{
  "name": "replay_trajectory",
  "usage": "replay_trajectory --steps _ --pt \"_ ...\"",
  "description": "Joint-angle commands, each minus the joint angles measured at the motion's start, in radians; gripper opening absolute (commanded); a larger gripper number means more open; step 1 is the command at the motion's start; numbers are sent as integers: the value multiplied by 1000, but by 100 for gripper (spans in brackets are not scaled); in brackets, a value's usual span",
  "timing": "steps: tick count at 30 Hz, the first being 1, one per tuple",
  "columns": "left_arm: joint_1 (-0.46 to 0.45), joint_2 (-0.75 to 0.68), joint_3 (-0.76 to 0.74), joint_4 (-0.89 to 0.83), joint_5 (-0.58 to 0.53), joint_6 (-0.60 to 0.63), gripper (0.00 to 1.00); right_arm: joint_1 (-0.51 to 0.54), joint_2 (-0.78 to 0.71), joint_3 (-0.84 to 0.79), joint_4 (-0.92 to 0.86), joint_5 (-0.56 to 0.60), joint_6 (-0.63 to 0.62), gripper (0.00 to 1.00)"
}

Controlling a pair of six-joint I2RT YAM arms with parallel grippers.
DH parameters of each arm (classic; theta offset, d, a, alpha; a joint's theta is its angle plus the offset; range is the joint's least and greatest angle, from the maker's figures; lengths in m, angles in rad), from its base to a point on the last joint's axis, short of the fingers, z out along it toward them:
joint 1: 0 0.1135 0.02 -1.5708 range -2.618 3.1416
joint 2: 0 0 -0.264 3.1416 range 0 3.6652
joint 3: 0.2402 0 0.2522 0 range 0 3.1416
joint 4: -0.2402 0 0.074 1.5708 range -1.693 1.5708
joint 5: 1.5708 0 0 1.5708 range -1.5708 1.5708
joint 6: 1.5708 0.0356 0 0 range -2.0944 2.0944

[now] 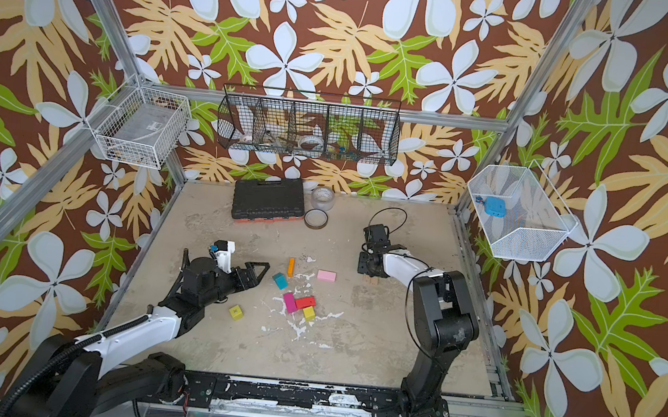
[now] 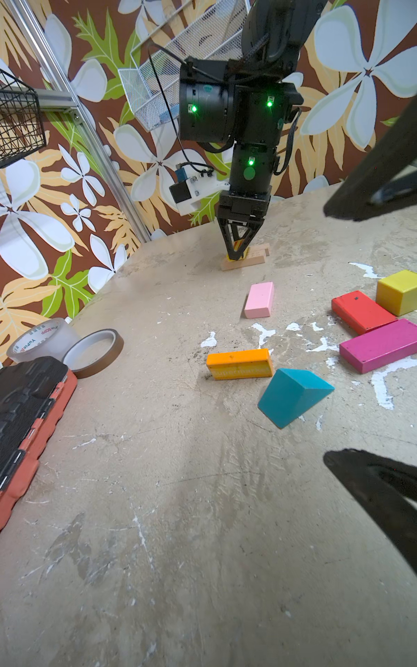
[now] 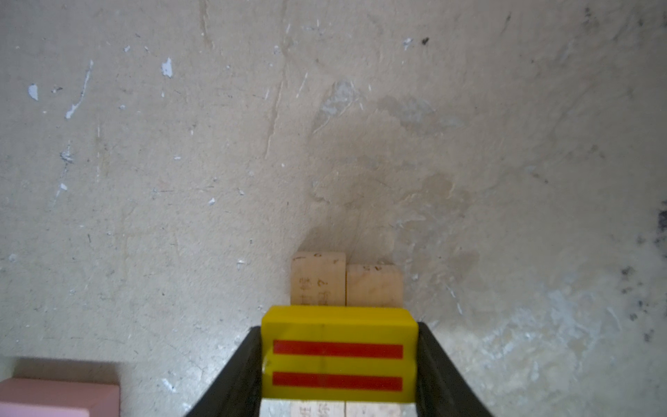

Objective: Build the wood block tower
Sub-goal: 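Lower the yellow striped block onto the two planks and open the right gripper, then raise the right gripper and move it toward the pink block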

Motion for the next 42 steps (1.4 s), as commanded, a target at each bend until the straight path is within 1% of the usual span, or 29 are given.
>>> replay_trajectory --steps 1,6,15,20,31,33,37,40,42 --pt "-1 3 10 34 8 1 100 0 4 10 -20 25 -9 25" --pt "0 5 12 35 9 1 100 0 6 13 -22 24 -11 29" --pt "0 12 14 36 13 0 100 0 19 19 -25 17 -14 43" --pt "-1 10 14 34 14 1 100 0 18 18 -26 19 -13 56" --pt "-1 8 15 32 15 1 100 0 -8 3 -20 24 -10 75" --pt "-1 7 15 32 15 1 100 -1 -23 -3 -18 32 -10 78" --pt "-1 5 14 31 14 3 100 0 -68 -21 -16 53 -3 78" --pt "-2 3 13 31 10 4 100 0 -142 -59 13 57 7 78" --pt "-2 -1 9 31 3 5 100 0 -207 -97 46 36 13 79"
